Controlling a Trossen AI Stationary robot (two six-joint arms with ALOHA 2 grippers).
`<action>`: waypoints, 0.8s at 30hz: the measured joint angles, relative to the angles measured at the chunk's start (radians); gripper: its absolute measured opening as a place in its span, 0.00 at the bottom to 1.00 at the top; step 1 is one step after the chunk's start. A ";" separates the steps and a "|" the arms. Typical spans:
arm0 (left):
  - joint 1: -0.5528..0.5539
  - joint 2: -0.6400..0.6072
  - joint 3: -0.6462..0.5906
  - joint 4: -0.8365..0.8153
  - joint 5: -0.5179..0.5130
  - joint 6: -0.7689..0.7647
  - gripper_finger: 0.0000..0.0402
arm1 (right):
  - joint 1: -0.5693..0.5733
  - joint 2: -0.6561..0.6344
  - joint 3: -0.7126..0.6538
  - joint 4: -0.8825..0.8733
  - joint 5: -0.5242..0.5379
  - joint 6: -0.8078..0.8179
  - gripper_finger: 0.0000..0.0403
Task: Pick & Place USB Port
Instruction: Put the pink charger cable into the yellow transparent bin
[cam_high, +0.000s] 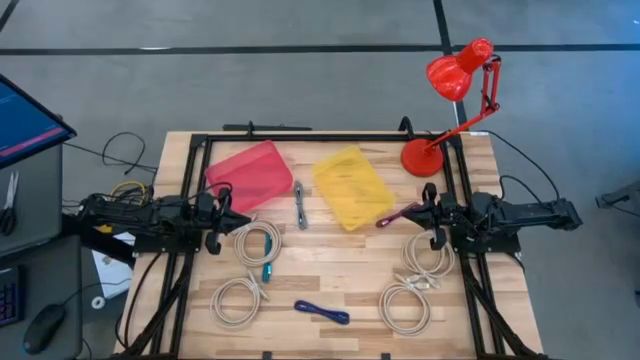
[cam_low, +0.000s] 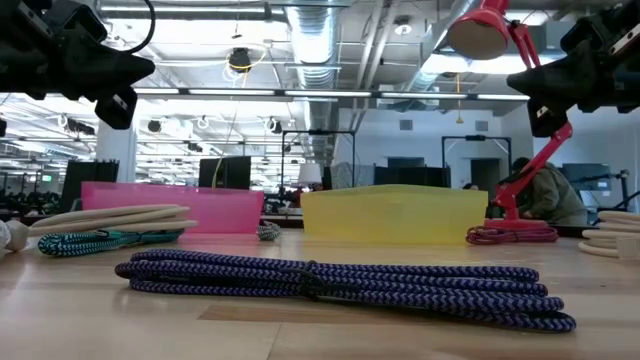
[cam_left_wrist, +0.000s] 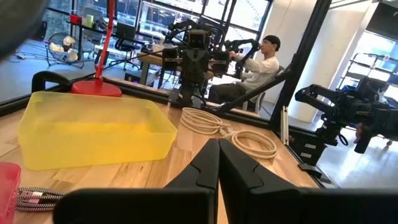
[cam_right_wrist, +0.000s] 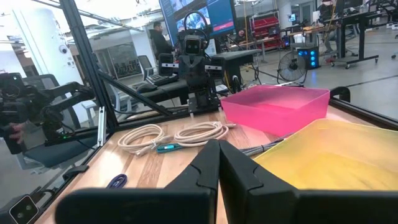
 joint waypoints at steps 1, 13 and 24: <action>0.000 0.000 0.000 0.001 0.000 0.000 0.01 | 0.000 0.000 0.000 0.000 0.000 0.000 0.00; 0.000 0.000 0.000 0.013 0.000 -0.061 0.01 | 0.000 0.000 0.000 0.000 0.002 0.000 0.00; 0.000 0.000 0.000 0.015 0.000 -0.132 0.01 | 0.000 0.000 0.000 0.001 0.002 0.000 0.00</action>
